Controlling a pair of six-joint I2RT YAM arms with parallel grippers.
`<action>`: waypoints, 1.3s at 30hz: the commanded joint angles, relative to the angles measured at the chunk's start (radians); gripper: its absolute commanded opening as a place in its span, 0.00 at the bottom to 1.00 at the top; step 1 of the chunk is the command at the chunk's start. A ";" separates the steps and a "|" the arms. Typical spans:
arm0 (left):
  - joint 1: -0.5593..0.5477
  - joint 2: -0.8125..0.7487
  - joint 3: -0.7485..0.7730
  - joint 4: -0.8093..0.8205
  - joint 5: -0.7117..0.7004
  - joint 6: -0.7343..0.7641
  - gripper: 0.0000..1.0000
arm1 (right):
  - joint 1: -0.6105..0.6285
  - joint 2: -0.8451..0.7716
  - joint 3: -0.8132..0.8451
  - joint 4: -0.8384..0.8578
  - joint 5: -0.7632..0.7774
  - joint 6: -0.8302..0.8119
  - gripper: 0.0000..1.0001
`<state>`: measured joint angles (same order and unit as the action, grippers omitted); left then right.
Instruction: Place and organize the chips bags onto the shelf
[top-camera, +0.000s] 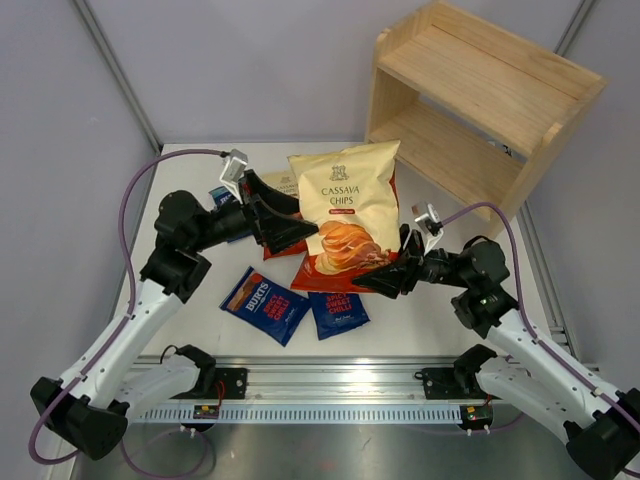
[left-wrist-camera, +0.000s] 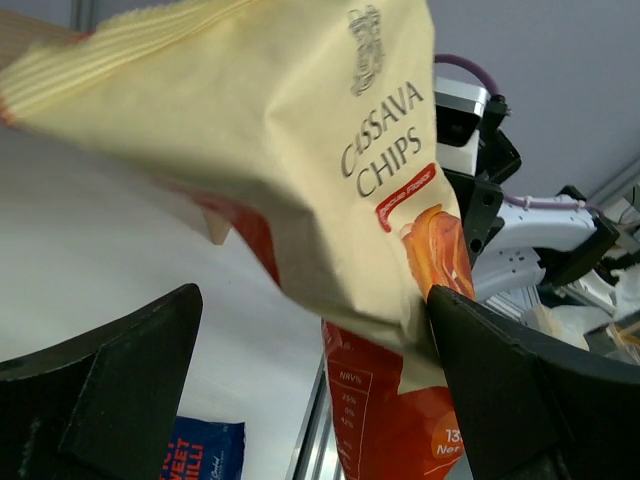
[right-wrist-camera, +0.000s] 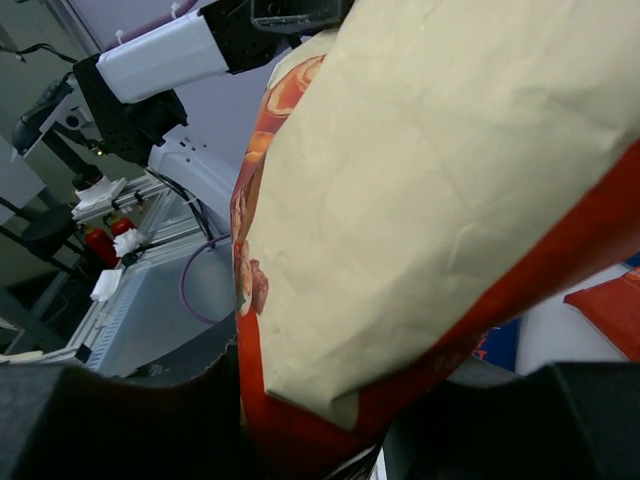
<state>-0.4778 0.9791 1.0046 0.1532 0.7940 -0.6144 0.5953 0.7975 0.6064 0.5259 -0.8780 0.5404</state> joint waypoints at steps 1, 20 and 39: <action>-0.002 -0.066 -0.068 0.023 -0.160 -0.063 0.99 | 0.003 -0.049 0.015 0.035 0.088 -0.086 0.00; -0.113 -0.011 -0.155 0.424 -0.094 -0.253 0.20 | 0.001 0.106 0.142 0.011 -0.214 -0.060 0.06; -0.116 -0.044 -0.218 0.732 -0.501 -0.448 0.00 | 0.001 -0.014 -0.099 0.285 0.389 0.429 0.99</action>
<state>-0.5949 0.8902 0.7494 0.6506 0.3489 -0.9558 0.5949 0.7612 0.5140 0.6224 -0.5468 0.8181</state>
